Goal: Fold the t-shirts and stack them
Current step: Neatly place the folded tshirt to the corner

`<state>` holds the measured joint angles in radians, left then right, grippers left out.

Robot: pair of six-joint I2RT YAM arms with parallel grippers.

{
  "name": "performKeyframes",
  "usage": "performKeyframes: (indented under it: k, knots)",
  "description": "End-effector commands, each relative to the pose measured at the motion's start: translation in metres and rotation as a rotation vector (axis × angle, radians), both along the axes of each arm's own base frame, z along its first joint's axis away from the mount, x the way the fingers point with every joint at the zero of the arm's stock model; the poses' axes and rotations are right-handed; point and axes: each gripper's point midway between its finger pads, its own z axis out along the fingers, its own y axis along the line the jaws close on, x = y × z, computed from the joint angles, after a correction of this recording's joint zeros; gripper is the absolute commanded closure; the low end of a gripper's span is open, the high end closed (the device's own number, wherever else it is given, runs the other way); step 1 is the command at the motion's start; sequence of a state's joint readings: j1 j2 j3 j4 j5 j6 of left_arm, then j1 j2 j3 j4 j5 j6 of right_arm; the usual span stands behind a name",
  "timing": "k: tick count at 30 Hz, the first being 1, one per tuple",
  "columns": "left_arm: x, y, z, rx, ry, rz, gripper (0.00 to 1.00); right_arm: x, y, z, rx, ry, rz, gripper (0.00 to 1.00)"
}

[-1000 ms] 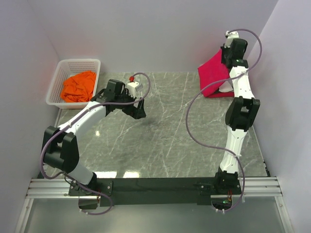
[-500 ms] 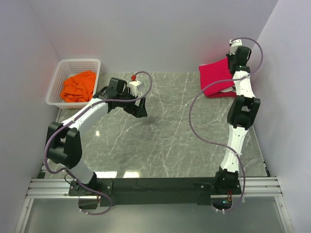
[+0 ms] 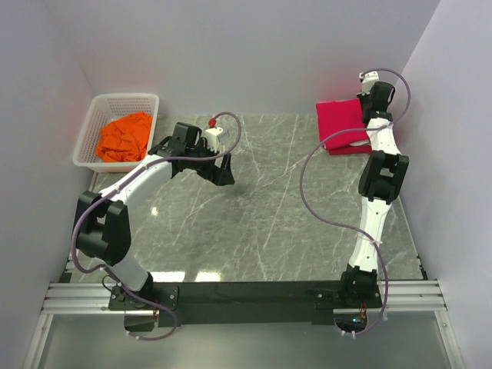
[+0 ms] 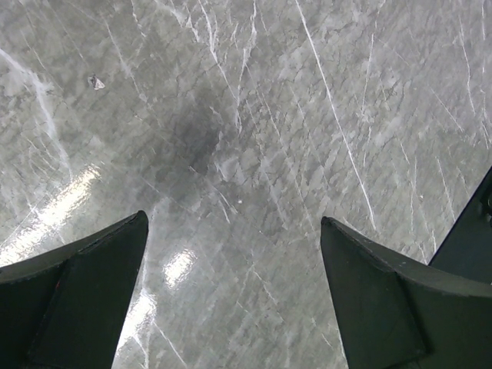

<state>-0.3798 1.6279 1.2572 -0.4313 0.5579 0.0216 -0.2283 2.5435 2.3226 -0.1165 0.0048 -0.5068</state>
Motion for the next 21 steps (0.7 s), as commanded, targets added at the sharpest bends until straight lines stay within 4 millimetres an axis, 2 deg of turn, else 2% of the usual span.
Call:
performKeyframes:
  k: [1,12,19,20,21]
  knots:
    - [0.007,-0.007,0.016,-0.043,-0.036,-0.012,0.01,0.009,-0.034,0.038,-0.089,-0.124,-0.059,1.00]
    - [0.008,-0.007,0.014,-0.046,-0.042,-0.010,0.01,0.003,-0.058,0.018,-0.113,-0.115,-0.086,1.00]
    - [0.010,-0.009,0.013,-0.045,-0.038,-0.011,0.01,0.002,-0.060,0.015,-0.129,-0.124,-0.076,0.99]
    - [0.010,-0.009,0.013,-0.045,-0.038,-0.011,0.01,0.003,-0.061,0.015,-0.136,-0.129,-0.076,0.97]
    - [0.012,-0.009,0.015,-0.043,-0.042,-0.008,0.01,0.002,-0.065,0.011,-0.151,-0.123,-0.094,0.91]
